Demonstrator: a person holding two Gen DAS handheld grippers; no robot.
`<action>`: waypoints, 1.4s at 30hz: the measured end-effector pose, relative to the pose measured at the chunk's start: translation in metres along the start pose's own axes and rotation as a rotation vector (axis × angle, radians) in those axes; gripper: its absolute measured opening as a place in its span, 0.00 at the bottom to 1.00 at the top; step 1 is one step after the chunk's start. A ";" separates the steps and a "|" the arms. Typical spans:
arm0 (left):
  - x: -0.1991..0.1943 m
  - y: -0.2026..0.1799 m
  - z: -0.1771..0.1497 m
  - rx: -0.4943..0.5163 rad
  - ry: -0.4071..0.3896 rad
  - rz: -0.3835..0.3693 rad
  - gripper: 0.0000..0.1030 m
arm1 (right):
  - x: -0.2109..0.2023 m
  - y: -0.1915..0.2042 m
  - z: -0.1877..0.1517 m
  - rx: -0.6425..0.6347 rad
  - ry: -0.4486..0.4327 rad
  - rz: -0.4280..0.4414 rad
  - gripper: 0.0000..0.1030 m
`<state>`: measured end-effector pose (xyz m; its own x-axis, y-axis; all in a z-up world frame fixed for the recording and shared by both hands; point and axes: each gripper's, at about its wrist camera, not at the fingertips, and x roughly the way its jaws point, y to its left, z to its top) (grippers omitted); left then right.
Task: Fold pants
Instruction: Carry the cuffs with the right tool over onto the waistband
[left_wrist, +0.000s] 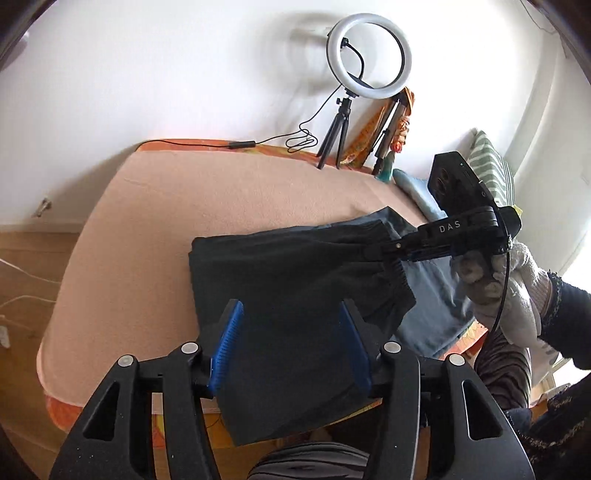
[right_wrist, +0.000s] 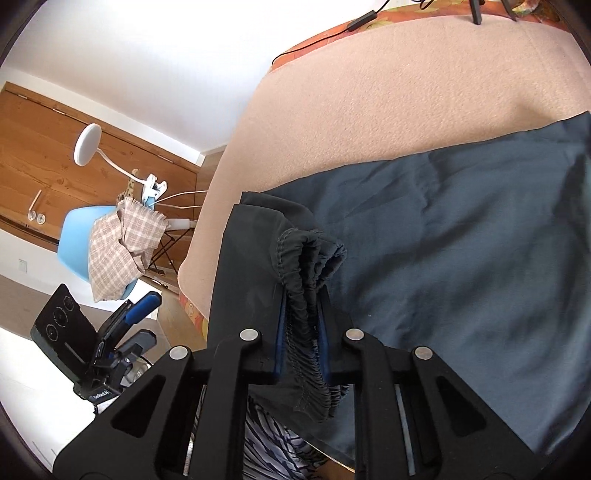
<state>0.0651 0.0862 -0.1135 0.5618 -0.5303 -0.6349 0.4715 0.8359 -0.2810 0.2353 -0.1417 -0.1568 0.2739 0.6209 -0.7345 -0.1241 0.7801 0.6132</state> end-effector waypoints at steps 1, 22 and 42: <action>-0.001 -0.001 0.002 0.008 -0.004 0.007 0.51 | -0.008 -0.003 -0.001 -0.006 -0.009 -0.014 0.15; 0.052 -0.085 0.000 0.094 0.098 -0.047 0.53 | -0.157 -0.122 -0.035 0.065 -0.127 -0.214 0.15; 0.103 -0.118 0.006 0.104 0.155 -0.052 0.53 | -0.266 -0.231 -0.051 0.168 -0.163 -0.411 0.15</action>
<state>0.0714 -0.0679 -0.1415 0.4272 -0.5376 -0.7269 0.5692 0.7846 -0.2458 0.1425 -0.4832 -0.1175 0.4159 0.2327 -0.8791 0.1786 0.9270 0.3299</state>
